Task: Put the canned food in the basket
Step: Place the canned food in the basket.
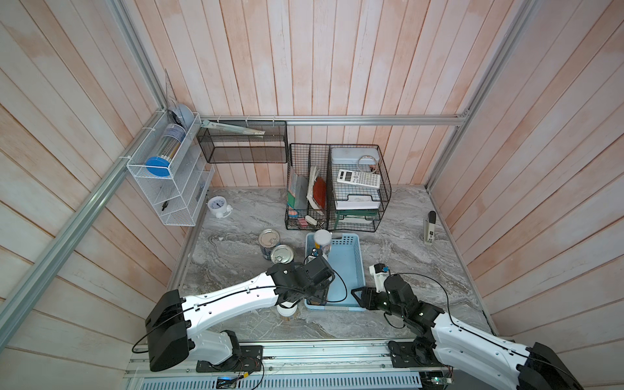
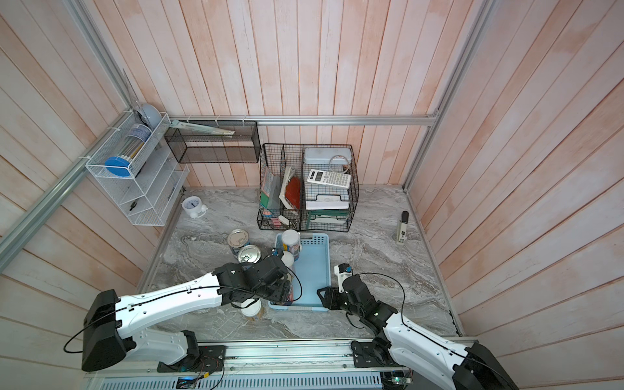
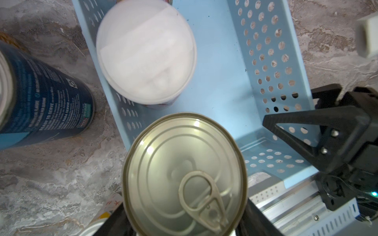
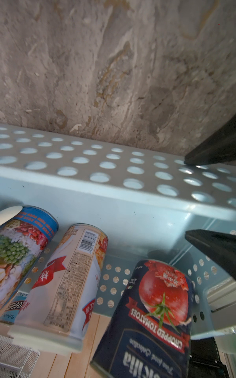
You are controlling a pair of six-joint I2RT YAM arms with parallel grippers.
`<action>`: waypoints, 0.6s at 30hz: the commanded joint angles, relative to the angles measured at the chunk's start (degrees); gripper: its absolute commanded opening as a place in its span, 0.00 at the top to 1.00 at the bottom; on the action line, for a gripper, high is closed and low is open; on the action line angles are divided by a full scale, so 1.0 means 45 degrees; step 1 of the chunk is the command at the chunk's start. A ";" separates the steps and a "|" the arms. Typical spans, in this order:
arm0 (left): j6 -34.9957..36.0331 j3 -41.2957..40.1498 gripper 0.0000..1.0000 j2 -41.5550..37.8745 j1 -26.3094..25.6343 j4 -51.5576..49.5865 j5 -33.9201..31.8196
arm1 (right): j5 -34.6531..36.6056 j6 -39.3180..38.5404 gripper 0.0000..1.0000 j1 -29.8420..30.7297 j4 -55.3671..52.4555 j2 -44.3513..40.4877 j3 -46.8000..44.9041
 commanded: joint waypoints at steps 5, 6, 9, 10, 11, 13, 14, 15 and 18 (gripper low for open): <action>0.0055 -0.1311 0.75 -0.0896 -0.0333 0.2150 -0.1463 | -0.0066 -0.0220 0.44 0.0081 -0.0919 0.0009 -0.0514; -0.0030 -0.1622 0.72 -0.1104 -0.0339 0.2351 -0.1500 | -0.0066 -0.0213 0.44 0.0078 -0.0909 0.0011 -0.0525; -0.0251 -0.2271 0.52 -0.1576 -0.0359 0.2827 -0.1499 | 0.0037 -0.0221 0.43 0.0071 -0.1033 -0.0011 -0.0491; -0.0272 -0.2322 0.44 -0.1672 -0.0356 0.2837 -0.1548 | 0.0089 -0.0218 0.42 0.0086 -0.1104 -0.0042 -0.0471; -0.0273 -0.2308 0.37 -0.1713 -0.0359 0.2793 -0.1654 | 0.0113 -0.0228 0.42 0.0081 -0.1121 -0.0078 -0.0452; -0.0321 -0.2248 0.14 -0.1787 -0.0378 0.2678 -0.1926 | 0.0149 -0.0250 0.41 0.0093 -0.1124 -0.0157 -0.0393; -0.0294 -0.2231 0.05 -0.1855 -0.0378 0.2710 -0.1923 | 0.0149 -0.0281 0.40 0.0082 -0.1130 -0.0195 -0.0370; -0.0273 -0.2181 0.00 -0.1931 -0.0397 0.2739 -0.1938 | 0.0178 -0.0351 0.40 0.0081 -0.1143 -0.0237 -0.0322; -0.0278 -0.1991 0.00 -0.2194 -0.0436 0.2731 -0.1987 | 0.0313 -0.0567 0.38 0.0072 -0.1461 -0.0390 -0.0055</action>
